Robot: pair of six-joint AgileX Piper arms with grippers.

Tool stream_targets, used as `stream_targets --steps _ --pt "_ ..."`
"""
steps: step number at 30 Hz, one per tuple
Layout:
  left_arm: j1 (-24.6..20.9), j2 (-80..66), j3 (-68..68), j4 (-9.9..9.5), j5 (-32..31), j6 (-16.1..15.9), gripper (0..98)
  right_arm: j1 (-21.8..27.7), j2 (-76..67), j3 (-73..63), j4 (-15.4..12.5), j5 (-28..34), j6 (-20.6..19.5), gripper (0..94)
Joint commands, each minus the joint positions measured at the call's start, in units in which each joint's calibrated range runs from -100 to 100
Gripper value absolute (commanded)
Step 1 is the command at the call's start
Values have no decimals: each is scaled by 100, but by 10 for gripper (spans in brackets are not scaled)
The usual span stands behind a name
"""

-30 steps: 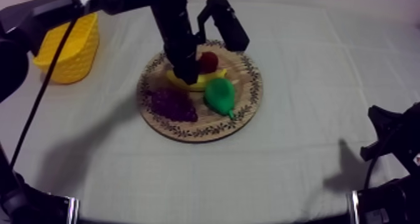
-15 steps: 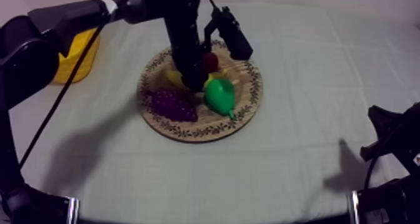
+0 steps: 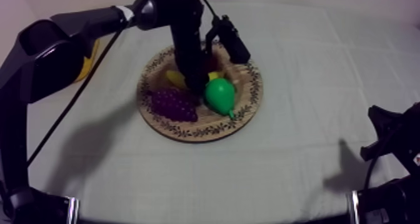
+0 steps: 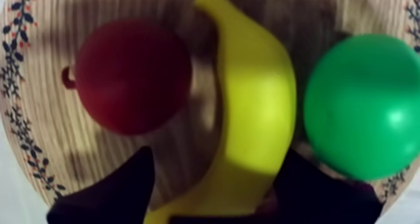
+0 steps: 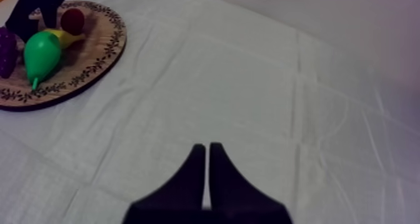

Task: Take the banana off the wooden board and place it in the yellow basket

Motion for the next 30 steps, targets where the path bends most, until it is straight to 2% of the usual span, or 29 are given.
stream_targets --steps 1,9,12,23,30 --pt "1 48 -51 -6 6 18 593 -1 -1 4 0 0 -1 4" --pt "10 74 -68 -6 -95 80 354 -1 -1 4 0 0 -1 4" --pt "11 14 47 -7 -162 102 307 -1 -1 4 0 0 -1 4" --pt "124 -958 602 -51 -184 199 267 -1 -1 4 0 0 -1 4" --pt "205 -1922 773 -96 116 261 272 -1 -1 4 0 0 -1 4"
